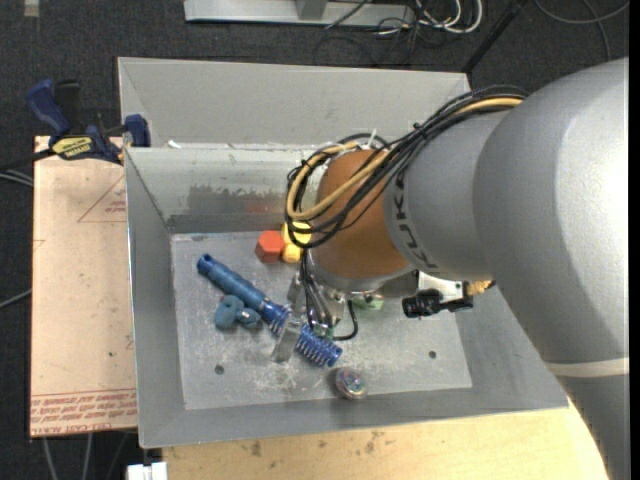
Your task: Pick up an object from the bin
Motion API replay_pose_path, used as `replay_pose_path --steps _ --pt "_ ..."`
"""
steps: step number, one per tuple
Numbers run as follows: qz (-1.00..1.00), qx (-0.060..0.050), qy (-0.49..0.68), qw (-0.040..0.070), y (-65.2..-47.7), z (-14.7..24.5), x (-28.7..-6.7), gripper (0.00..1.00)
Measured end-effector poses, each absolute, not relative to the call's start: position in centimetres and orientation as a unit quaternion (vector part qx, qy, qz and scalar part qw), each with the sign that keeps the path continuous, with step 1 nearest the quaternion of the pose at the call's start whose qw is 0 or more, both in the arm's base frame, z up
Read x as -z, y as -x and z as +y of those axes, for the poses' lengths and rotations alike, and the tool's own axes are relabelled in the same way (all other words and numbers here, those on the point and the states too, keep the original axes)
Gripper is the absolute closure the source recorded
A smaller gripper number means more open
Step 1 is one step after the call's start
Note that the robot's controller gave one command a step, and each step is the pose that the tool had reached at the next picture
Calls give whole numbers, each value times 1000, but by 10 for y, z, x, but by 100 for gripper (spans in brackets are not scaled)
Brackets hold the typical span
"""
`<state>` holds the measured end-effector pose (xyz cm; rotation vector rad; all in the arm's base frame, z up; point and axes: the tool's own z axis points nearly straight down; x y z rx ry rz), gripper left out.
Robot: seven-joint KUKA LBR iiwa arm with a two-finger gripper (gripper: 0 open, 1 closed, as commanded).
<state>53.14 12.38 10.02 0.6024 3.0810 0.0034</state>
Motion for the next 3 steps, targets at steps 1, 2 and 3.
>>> replay_pose_path --steps 1,2,3 --pt "946 -1 -323 0 -529 127 -99 0" --pt "892 1 -452 -2 -515 109 -69 0" --pt "893 0 -451 -2 -515 110 -69 0"
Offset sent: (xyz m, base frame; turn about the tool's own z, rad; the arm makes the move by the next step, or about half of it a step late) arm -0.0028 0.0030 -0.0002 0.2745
